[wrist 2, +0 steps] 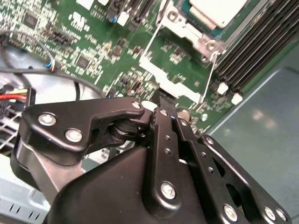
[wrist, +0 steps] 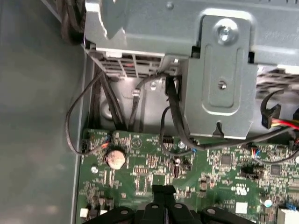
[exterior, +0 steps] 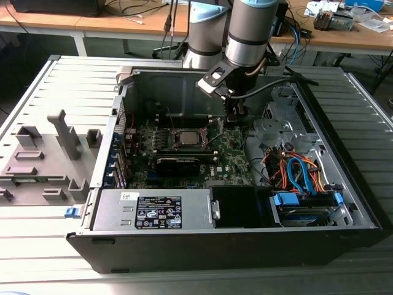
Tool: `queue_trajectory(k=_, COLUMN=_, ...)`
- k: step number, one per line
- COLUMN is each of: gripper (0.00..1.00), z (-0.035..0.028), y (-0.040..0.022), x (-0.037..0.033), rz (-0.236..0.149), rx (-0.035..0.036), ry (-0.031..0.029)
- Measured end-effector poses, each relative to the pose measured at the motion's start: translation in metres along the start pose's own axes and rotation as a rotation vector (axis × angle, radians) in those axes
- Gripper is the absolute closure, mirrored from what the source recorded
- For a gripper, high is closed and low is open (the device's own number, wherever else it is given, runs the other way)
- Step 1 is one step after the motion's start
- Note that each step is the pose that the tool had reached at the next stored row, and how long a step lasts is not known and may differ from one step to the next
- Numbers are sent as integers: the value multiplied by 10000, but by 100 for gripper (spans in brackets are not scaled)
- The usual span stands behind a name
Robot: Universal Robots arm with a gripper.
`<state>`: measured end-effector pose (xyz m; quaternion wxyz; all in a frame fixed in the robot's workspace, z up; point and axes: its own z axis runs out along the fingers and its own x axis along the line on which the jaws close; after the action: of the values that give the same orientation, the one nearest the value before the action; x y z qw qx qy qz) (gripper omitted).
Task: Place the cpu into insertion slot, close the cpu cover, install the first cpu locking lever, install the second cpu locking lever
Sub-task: 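Close the cpu cover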
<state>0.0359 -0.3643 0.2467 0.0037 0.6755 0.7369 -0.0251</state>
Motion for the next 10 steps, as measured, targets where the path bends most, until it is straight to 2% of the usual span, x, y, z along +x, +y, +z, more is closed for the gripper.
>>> queue_trajectory(k=1, gripper=89, z=2, y=0, x=0, rz=-5, rx=120, ry=9)
queue_trajectory(k=2, gripper=89, z=2, y=0, x=-1, rz=-8, rx=185, ry=13)
queue_trajectory(k=3, gripper=89, z=1, y=1, x=-1, rz=-9, rx=213, ry=14)
queue_trajectory(k=8, gripper=89, z=3, y=-1, x=0, rz=-9, rx=213, ry=17)
queue_trajectory(k=10, gripper=89, z=4, y=-20, x=2, rz=-9, rx=212, ry=19)
